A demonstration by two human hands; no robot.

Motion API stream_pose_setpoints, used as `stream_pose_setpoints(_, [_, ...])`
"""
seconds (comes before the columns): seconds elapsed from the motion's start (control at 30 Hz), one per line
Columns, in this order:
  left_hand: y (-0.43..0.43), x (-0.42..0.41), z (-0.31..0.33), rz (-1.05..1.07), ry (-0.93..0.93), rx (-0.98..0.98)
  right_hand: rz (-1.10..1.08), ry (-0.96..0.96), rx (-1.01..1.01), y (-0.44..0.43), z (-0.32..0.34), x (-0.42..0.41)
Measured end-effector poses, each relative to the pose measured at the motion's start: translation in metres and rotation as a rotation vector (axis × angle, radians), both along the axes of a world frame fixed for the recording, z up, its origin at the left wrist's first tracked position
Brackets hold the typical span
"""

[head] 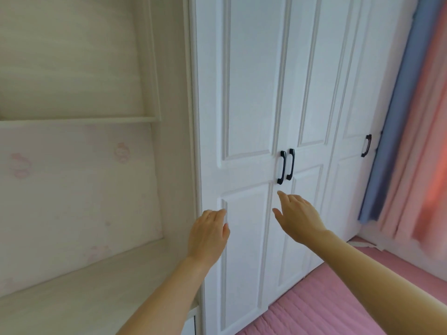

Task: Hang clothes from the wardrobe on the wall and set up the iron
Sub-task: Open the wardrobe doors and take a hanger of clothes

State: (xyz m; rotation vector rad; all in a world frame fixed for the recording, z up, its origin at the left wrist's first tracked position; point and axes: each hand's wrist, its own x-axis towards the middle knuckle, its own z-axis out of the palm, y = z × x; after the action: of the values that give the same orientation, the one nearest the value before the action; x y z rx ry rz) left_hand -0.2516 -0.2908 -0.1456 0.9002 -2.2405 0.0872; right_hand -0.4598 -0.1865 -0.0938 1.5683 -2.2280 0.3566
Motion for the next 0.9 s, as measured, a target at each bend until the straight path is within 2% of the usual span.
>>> stream_pose_setpoints(0.3, [-0.014,-0.075,0.014,-0.082,0.125,0.092,-0.016,-0.042,-0.052,-0.024,0.022,-0.058])
stream_pose_setpoints(0.67, [-0.035,-0.211,0.043,-0.106,0.145,0.124,0.089,-0.181,-0.114,-0.077,0.067,-0.156])
stream_pose_setpoints(0.9, [-0.061,-0.281,0.049,-0.050,0.251,0.343,0.195,-0.381,-0.164,-0.118,0.088,-0.198])
